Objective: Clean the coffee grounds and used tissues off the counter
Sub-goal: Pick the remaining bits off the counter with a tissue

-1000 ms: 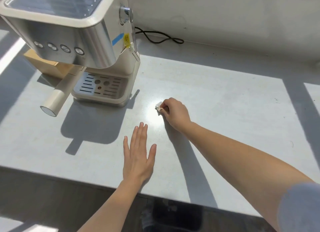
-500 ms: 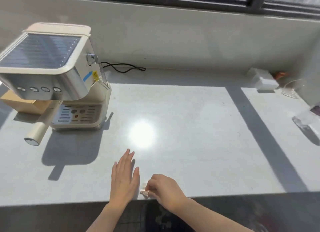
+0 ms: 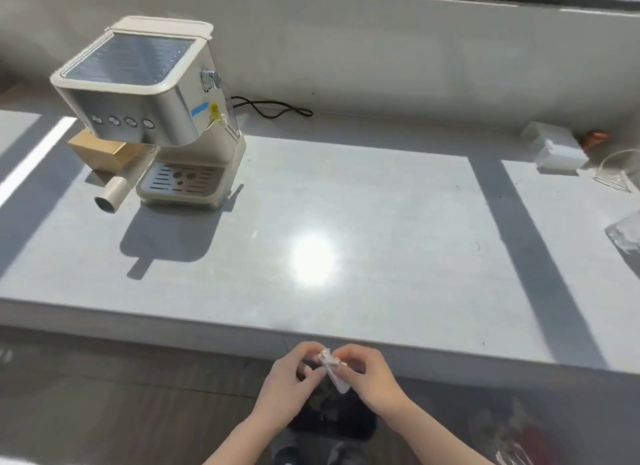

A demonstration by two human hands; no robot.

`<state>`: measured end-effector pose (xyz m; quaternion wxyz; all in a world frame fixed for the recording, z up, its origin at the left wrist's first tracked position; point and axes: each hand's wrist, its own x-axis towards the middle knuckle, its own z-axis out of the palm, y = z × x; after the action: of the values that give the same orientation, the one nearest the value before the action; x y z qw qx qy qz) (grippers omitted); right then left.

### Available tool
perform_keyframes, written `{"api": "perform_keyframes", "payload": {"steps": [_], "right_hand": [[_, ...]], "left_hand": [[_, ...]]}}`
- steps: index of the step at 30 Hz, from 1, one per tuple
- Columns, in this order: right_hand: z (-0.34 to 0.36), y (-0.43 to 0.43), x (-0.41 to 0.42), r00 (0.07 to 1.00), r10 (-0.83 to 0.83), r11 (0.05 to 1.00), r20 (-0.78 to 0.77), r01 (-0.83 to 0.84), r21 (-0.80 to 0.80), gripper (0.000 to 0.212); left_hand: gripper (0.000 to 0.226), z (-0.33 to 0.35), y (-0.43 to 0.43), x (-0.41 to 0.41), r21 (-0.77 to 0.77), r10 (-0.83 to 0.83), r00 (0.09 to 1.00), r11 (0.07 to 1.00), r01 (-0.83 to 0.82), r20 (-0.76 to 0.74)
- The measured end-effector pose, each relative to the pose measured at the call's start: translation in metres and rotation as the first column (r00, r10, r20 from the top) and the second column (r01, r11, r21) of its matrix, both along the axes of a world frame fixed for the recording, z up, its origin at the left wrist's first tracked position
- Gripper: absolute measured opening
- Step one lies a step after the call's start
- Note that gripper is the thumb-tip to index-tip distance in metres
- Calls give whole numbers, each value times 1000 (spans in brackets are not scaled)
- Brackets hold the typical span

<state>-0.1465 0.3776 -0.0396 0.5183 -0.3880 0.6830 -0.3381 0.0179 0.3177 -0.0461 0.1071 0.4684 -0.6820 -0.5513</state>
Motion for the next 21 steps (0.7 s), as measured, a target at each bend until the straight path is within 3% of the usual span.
{"api": "perform_keyframes", "payload": {"steps": [4,9,15,17,21], "right_hand": [[-24,23,-10,996,-39,997,84,33,74,10],[-89,47,-12,976,-113,955,188,55,290,17],[-167,54,-17,939,-342,802,42,268,534,16],[-190,45,-20,899,-437,740,2,358,570,16],[-228,39,-21,796,-605,620,25,451,642,37]], "left_hand": [[16,-27,15,-13,177,141,990,975,-134,-29],[12,-97,33,-25,364,194,977,907,-211,85],[24,-177,62,-53,587,324,899,680,-438,295],[29,-202,63,-59,575,358,871,654,-492,338],[43,-228,73,-56,591,349,866,633,-500,359]]}}
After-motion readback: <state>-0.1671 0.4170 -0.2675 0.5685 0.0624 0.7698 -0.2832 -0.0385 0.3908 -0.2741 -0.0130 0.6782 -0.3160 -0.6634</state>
